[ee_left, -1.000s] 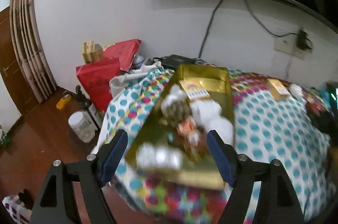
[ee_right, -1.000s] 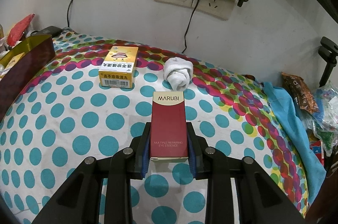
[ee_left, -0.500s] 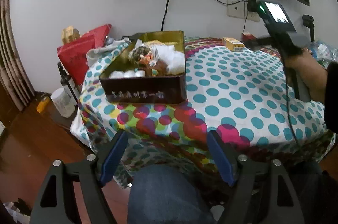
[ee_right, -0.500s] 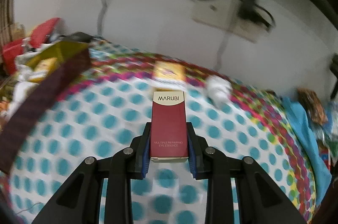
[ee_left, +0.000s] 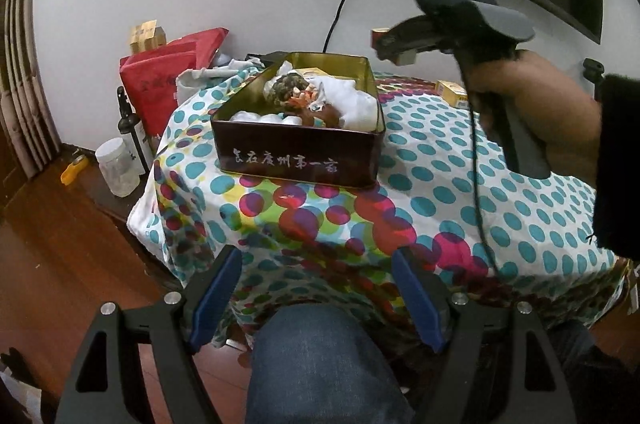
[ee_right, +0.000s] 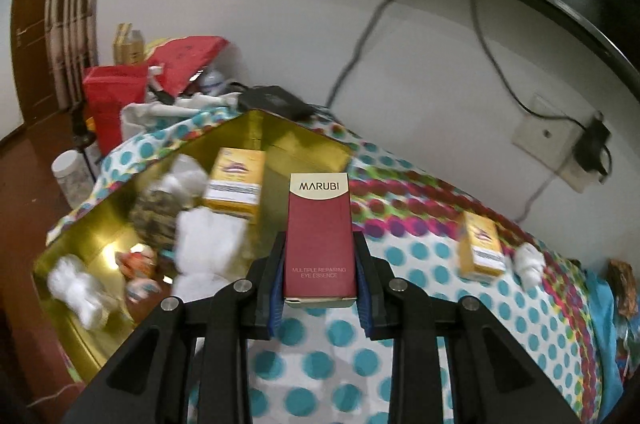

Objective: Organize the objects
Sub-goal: 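Carry the red MARUBI box over the gold tin with the right gripper, then release the MARUBI box into the tin and move the right gripper back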

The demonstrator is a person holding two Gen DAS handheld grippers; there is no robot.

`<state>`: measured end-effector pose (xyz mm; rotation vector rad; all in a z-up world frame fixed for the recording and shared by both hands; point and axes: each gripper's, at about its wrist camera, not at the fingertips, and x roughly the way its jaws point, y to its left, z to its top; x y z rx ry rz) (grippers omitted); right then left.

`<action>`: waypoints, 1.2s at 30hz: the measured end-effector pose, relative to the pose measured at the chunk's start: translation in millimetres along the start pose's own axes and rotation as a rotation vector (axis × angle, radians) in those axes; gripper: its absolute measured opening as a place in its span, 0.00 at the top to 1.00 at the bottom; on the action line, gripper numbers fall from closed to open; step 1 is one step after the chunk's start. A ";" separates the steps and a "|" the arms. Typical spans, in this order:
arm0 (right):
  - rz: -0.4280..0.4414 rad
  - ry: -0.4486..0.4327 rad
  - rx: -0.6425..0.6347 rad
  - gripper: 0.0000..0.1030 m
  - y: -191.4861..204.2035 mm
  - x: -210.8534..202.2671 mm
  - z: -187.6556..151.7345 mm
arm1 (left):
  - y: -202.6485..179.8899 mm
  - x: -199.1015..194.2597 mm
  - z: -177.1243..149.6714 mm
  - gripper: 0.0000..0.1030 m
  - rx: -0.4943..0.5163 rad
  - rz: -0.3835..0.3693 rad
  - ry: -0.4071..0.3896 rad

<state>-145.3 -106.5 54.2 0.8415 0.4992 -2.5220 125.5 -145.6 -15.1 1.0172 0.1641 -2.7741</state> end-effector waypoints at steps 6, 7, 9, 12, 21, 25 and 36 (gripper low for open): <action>0.025 0.008 -0.019 0.73 26.5 6.9 10.5 | -0.6 4.9 -0.4 0.23 0.004 -0.013 0.010; 0.027 0.010 -0.023 0.73 29.6 8.2 11.3 | -0.9 5.3 -0.4 0.23 0.006 -0.013 0.009; 0.037 0.017 -0.032 0.73 37.1 11.1 13.8 | -1.0 6.7 -0.5 0.23 0.007 -0.014 0.013; 0.052 0.028 -0.049 0.73 49.3 16.6 17.2 | -1.5 8.3 -0.5 0.23 0.011 -0.013 0.016; 0.081 0.043 -0.048 0.73 59.8 24.7 17.6 | -3.0 10.2 -1.4 0.23 0.023 -0.002 0.023; 0.090 0.054 -0.050 0.72 63.4 27.9 17.3 | -3.4 11.2 -2.1 0.23 0.032 0.002 0.022; 0.024 -0.058 -0.053 0.07 11.1 -8.6 0.4 | -9.9 10.4 -4.6 0.23 0.057 0.003 0.015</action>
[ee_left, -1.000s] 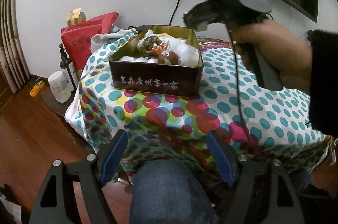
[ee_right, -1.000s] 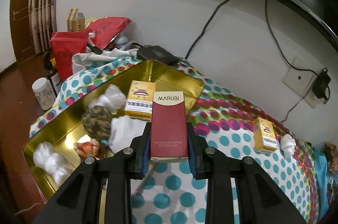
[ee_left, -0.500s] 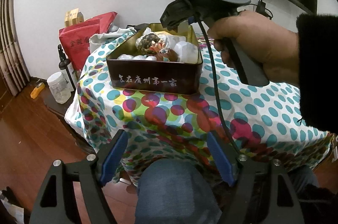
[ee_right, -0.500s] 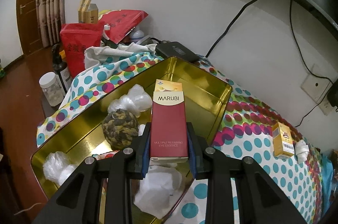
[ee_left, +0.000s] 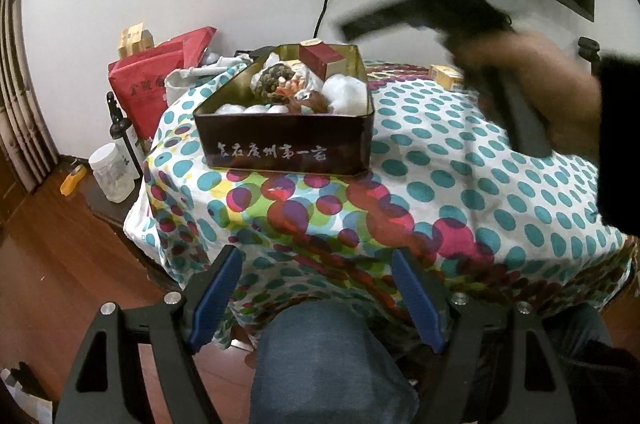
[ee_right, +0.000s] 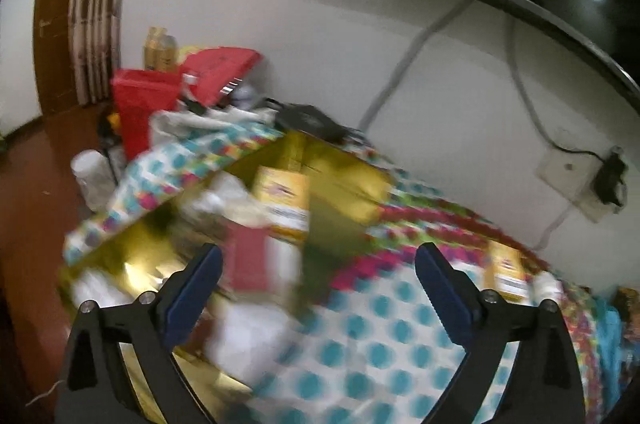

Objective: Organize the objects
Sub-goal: 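Release the MARUBI box into the tin and move the right gripper back, then grasp the yellow medicine box on the bed with the left gripper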

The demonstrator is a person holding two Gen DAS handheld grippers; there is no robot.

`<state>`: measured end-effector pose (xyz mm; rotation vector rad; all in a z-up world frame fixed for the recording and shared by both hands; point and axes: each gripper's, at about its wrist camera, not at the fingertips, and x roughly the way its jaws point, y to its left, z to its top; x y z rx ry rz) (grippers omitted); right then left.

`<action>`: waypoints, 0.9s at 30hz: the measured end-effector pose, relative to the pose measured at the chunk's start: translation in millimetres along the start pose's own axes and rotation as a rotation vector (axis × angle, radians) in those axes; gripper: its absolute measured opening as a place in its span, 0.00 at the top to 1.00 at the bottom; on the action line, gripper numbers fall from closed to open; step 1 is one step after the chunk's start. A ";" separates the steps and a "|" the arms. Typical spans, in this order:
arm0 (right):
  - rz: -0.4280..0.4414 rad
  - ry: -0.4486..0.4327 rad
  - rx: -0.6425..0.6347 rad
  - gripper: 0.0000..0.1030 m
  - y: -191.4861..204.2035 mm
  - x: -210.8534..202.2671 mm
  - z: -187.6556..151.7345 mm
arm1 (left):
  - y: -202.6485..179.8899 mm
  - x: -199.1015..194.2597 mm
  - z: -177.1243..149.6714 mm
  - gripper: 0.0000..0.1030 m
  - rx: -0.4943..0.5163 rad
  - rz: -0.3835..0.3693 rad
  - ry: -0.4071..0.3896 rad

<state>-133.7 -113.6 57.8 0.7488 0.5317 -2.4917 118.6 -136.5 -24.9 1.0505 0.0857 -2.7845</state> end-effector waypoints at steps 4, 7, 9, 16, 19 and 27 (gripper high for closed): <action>-0.106 0.075 0.062 0.06 -78.0 5.2 -43.7 | -12.6 8.3 8.8 0.23 0.022 -0.022 0.023; -0.169 0.127 0.194 0.06 -142.8 8.4 -79.0 | -32.6 12.2 25.5 0.23 0.057 -0.049 0.009; -0.204 0.144 0.290 0.06 -180.8 6.9 -101.6 | -48.3 12.9 41.2 0.23 0.083 -0.074 -0.017; -0.322 0.168 0.392 0.06 -248.1 8.1 -138.4 | -104.1 55.3 119.1 0.23 0.126 -0.090 -0.054; -0.367 0.186 0.395 0.06 -262.8 9.0 -144.4 | -136.2 91.3 163.8 0.23 0.128 -0.074 -0.037; -0.420 0.224 0.597 0.00 -307.3 0.2 -174.0 | -216.9 211.4 229.0 0.23 0.153 -0.044 0.059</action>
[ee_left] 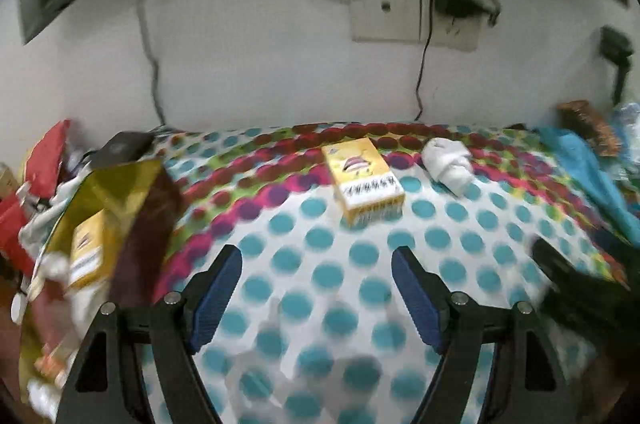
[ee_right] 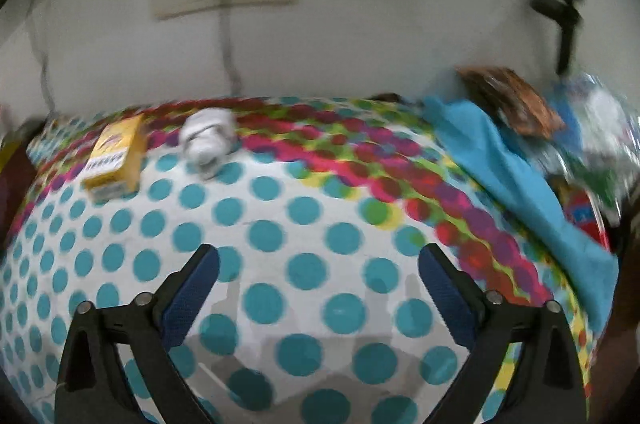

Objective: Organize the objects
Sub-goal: 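Grasp the yellow medicine box on the bed with the left gripper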

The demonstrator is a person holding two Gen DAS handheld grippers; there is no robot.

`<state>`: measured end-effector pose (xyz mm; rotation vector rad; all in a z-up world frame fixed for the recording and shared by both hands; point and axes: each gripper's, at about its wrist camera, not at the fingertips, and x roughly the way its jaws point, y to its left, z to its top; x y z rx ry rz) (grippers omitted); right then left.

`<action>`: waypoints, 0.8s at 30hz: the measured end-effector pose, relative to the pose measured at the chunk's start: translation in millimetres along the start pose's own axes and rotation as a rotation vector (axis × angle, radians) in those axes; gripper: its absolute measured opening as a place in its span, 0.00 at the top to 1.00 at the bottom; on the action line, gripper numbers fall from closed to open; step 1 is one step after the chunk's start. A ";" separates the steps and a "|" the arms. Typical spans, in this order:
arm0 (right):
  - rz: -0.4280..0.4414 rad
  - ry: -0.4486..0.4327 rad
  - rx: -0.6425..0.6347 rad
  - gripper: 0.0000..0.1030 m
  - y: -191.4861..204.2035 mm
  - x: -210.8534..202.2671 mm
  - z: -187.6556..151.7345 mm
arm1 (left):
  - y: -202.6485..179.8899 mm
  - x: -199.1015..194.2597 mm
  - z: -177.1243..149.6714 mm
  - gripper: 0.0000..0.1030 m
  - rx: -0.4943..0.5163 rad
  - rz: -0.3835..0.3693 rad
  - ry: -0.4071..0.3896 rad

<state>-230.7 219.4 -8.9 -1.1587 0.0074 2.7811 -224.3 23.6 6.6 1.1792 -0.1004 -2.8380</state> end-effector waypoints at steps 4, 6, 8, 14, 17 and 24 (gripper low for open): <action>0.019 0.053 0.105 0.00 -20.4 9.9 -0.3 | -4.8 47.0 18.9 0.23 -0.117 -0.003 0.056; 0.056 0.085 0.132 0.00 -25.8 16.6 -0.7 | -8.9 58.6 29.2 0.23 -0.119 -0.003 0.036; 0.081 0.105 0.127 0.00 -24.0 20.3 -1.2 | -14.6 71.4 40.9 0.23 -0.102 0.022 0.041; 0.091 0.094 0.064 0.00 -9.9 16.7 -1.8 | -25.9 110.5 75.4 0.22 -0.110 0.026 0.115; 0.106 0.100 0.085 0.00 -14.2 18.5 -1.8 | -29.6 137.1 73.7 0.21 -0.113 0.088 0.215; 0.112 0.109 0.079 0.00 -15.6 19.9 -1.1 | -24.4 120.3 59.3 0.50 -0.081 -0.001 0.148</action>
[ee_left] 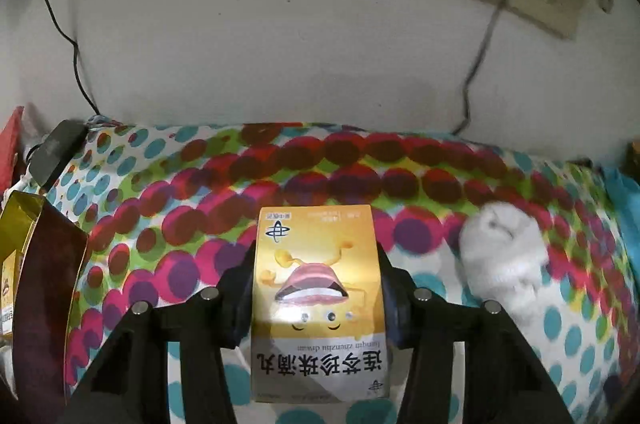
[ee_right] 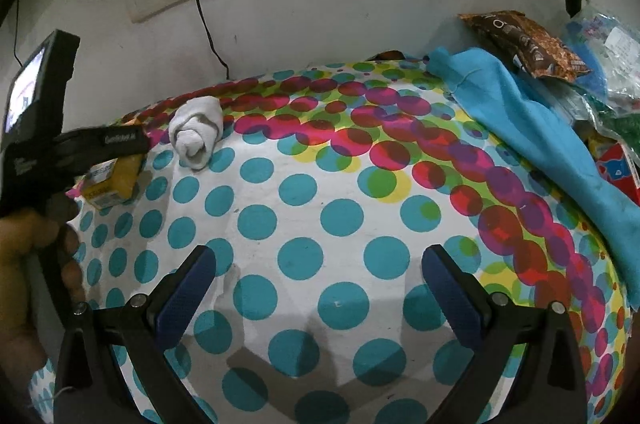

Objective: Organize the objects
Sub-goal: 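Grasp the yellow medicine box on the bed with the left gripper, then lift the yellow box with the left gripper while the right grasps the white rolled sock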

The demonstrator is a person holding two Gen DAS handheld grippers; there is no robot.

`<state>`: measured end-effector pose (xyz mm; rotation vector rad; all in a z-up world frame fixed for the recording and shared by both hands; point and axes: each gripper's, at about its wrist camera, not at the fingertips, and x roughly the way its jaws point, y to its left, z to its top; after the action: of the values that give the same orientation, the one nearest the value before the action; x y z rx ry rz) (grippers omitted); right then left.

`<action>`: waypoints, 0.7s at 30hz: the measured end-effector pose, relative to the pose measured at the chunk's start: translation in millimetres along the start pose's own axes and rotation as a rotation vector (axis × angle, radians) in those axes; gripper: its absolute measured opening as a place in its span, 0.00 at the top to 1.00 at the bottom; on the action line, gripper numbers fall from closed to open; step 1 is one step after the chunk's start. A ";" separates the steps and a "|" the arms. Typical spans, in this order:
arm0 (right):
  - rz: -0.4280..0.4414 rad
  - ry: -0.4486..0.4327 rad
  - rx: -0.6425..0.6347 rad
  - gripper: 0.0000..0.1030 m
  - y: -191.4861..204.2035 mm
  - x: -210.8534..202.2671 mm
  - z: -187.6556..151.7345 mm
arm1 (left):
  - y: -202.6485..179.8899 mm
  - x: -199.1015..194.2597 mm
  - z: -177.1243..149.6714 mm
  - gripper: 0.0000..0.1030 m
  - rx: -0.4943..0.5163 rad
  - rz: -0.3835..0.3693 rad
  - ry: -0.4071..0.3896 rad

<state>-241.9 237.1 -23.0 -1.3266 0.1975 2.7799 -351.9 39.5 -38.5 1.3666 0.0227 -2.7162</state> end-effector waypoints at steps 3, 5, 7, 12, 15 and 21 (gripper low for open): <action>-0.011 -0.001 -0.002 0.00 0.6 -0.4 0.4 | 9.9 -7.0 -11.7 0.50 -0.004 -0.006 -0.011; -0.023 0.001 -0.007 0.01 1.8 0.1 0.7 | 16.3 -11.9 -18.2 0.50 -0.006 -0.016 -0.011; -0.035 0.007 -0.013 0.01 2.9 1.6 1.5 | 20.3 -18.6 -26.3 0.50 0.011 -0.023 -0.010; -0.058 0.013 -0.024 0.01 5.3 2.2 1.6 | 32.3 -48.5 -57.5 0.50 0.037 -0.054 -0.022; -0.068 0.016 -0.036 0.01 7.4 3.1 1.9 | 44.0 -73.5 -81.6 0.50 0.044 -0.078 -0.036; -0.067 0.027 -0.079 0.00 14.4 5.0 1.0 | 67.3 -157.4 -145.2 0.50 0.099 -0.122 -0.141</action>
<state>-247.4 222.9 -25.0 -1.3617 0.0442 2.7425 -136.0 -5.9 3.1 1.2319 -0.0416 -2.9462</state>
